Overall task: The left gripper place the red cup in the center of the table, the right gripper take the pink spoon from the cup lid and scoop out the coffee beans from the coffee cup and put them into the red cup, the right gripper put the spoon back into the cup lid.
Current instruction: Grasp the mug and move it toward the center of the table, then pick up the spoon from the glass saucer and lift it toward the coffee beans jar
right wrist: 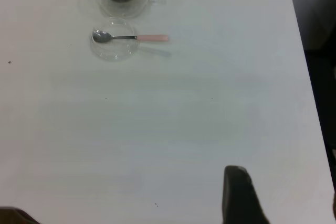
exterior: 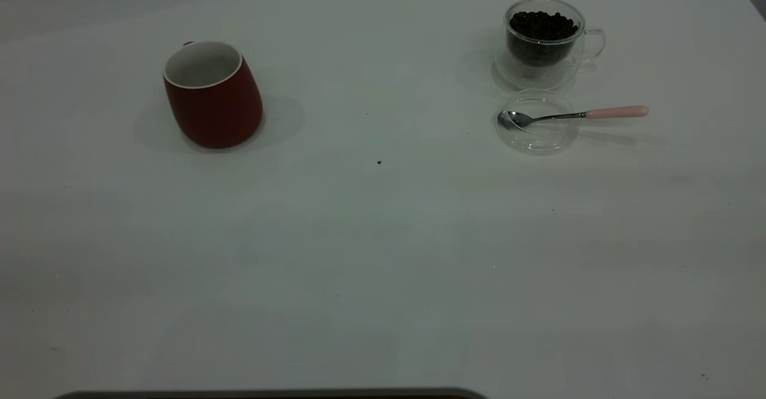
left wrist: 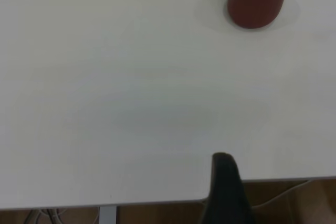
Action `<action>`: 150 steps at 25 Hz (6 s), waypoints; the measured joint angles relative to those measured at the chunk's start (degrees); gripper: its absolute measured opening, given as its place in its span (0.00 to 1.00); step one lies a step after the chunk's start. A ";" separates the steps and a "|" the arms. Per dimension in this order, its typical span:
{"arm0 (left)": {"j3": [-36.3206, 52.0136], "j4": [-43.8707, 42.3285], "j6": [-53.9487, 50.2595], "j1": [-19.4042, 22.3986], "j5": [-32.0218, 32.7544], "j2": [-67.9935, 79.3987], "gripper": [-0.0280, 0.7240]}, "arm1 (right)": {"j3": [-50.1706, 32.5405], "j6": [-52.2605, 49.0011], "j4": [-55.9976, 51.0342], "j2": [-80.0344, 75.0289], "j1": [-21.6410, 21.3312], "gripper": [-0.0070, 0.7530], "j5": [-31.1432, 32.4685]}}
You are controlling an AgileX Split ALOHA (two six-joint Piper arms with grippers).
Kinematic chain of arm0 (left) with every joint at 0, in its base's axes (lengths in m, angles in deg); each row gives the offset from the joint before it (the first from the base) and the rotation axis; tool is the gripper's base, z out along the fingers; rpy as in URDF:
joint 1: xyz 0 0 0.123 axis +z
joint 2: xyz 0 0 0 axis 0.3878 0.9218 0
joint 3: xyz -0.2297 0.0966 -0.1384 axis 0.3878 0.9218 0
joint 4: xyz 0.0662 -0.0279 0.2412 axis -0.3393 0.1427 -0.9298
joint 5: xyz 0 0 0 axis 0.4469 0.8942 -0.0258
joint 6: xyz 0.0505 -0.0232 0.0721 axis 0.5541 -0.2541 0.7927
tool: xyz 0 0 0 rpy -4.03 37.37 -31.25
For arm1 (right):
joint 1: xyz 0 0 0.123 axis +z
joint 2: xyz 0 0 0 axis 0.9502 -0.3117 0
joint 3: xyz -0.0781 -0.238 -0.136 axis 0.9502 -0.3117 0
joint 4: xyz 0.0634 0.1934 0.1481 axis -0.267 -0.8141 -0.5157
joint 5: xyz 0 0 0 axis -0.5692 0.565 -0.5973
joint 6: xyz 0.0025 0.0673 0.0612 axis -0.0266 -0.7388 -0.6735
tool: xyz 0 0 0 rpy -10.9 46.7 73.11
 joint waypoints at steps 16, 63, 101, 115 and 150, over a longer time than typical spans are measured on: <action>0.00 0.00 0.00 0.00 0.00 0.00 0.82 | 0.00 0.00 0.00 0.00 0.00 0.61 0.00; -27.64 -6.93 3.30 4.60 -36.31 97.83 0.82 | 0.00 0.00 0.00 0.00 0.00 0.61 0.05; -65.70 24.94 95.35 -7.53 -32.49 139.43 0.82 | 0.00 0.00 0.00 0.00 0.00 0.61 0.05; -65.75 29.78 94.65 -13.15 -35.37 140.18 0.82 | 0.00 0.00 0.00 0.00 0.00 0.61 0.05; -26.70 1.48 8.91 -11.21 2.08 61.63 0.82 | 0.00 0.00 0.00 0.00 0.00 0.61 0.05</action>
